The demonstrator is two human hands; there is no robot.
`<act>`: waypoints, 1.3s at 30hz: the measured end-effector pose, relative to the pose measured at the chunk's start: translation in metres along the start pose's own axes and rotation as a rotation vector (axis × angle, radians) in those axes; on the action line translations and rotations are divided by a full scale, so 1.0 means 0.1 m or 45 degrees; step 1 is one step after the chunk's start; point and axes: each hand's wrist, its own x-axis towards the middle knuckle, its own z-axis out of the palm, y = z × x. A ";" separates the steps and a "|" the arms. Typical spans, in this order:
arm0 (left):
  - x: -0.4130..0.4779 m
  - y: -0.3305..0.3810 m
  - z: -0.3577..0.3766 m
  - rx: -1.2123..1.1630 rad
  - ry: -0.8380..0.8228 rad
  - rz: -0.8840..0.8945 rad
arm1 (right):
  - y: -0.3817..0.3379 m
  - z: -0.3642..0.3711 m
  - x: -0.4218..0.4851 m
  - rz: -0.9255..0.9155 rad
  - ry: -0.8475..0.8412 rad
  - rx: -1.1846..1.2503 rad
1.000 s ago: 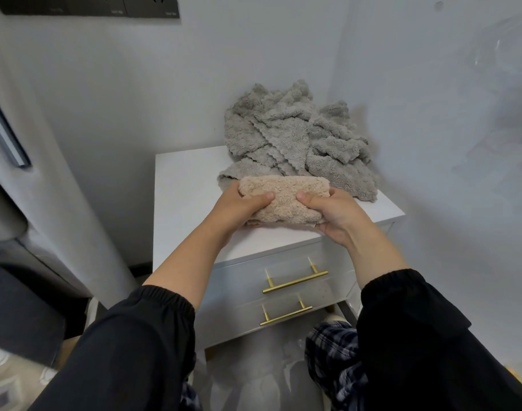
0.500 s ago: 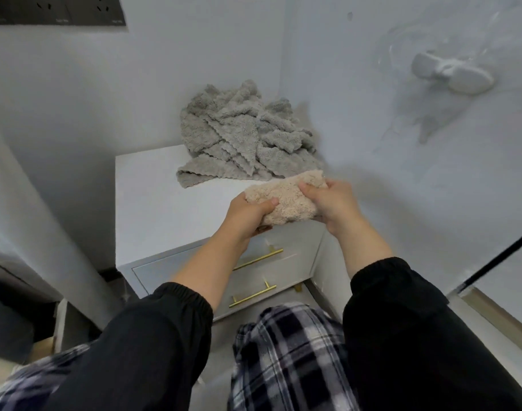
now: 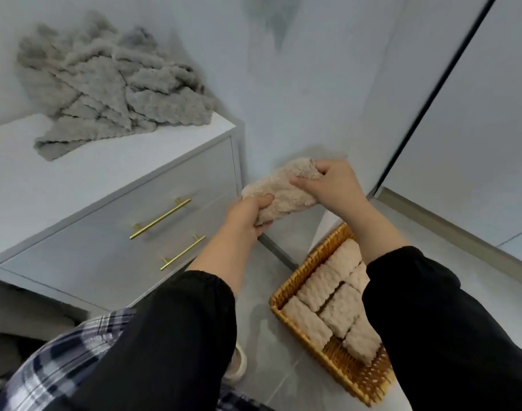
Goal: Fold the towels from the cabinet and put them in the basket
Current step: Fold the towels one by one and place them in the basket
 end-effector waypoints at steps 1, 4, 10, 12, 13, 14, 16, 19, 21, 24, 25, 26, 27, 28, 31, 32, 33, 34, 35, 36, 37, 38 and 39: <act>0.02 -0.15 0.05 0.027 -0.042 -0.019 | 0.17 -0.09 -0.11 0.041 0.018 0.039; 0.10 -0.53 0.16 0.109 -0.211 -0.087 | 0.64 -0.29 -0.29 0.220 0.085 0.244; 0.28 -1.06 0.14 0.261 -0.429 -0.305 | 1.41 -0.39 -0.46 0.637 -0.005 0.539; 0.36 -1.15 0.13 0.486 -0.348 -0.252 | 1.65 -0.49 -0.47 0.715 -0.236 0.304; 0.42 -1.19 0.13 0.603 -0.313 -0.223 | 1.75 -0.54 -0.47 0.696 -0.347 0.068; 0.48 -1.23 0.14 0.719 -0.303 -0.191 | 1.82 -0.59 -0.46 0.651 -0.438 -0.161; 0.58 -1.31 0.19 0.941 -0.333 -0.145 | 1.91 -0.60 -0.41 0.568 -0.575 -0.342; 0.68 -1.36 0.29 1.070 -0.416 -0.106 | 1.99 -0.43 -0.32 0.512 -0.706 -0.610; 0.80 -1.36 0.33 1.086 -0.447 -0.096 | 2.00 -0.33 -0.29 0.481 -0.675 -0.672; 0.99 -1.44 0.28 1.190 -0.413 -0.083 | 2.05 -0.27 -0.34 0.520 -0.588 -0.538; 1.03 -1.50 0.24 1.265 -0.384 -0.058 | 2.13 -0.25 -0.39 0.567 -0.566 -0.458; 1.06 -1.54 0.18 1.366 -0.342 -0.003 | 2.23 -0.23 -0.44 0.617 -0.547 -0.424; 1.09 -1.59 0.11 1.482 -0.297 0.045 | 2.36 -0.20 -0.51 0.687 -0.541 -0.429; 1.12 -1.62 0.03 1.595 -0.263 0.073 | 2.52 -0.17 -0.58 0.772 -0.543 -0.455; 1.20 -1.75 -0.22 1.869 -0.264 -0.053 | 2.91 -0.08 -0.85 1.025 -0.629 -0.606; 1.23 -1.79 -0.28 1.934 -0.286 -0.126 | 3.01 -0.04 -0.94 1.075 -0.684 -0.681; 1.25 -1.82 -0.32 1.975 -0.309 -0.182 | 3.07 0.00 -1.03 1.121 -0.739 -0.747; 1.27 -1.86 -0.34 1.995 -0.338 -0.207 | 3.14 0.06 -1.10 1.169 -0.790 -0.790; 1.29 -1.89 -0.34 2.023 -0.371 -0.210 | 3.20 0.12 -1.17 1.225 -0.824 -0.804; 1.31 -1.92 -0.34 2.038 -0.403 -0.201 | 3.25 0.17 -1.21 1.279 -0.854 -0.831; 1.33 -1.95 -0.33 2.055 -0.413 -0.196 | 3.29 0.22 -1.25 1.311 -0.876 -0.884; 1.35 -1.98 -0.32 2.081 -0.411 -0.205 | 3.31 0.25 -1.26 1.319 -0.901 -0.961; 1.37 -1.99 -0.31 2.106 -0.396 -0.207 | 3.31 0.28 -1.25 1.317 -0.925 -1.031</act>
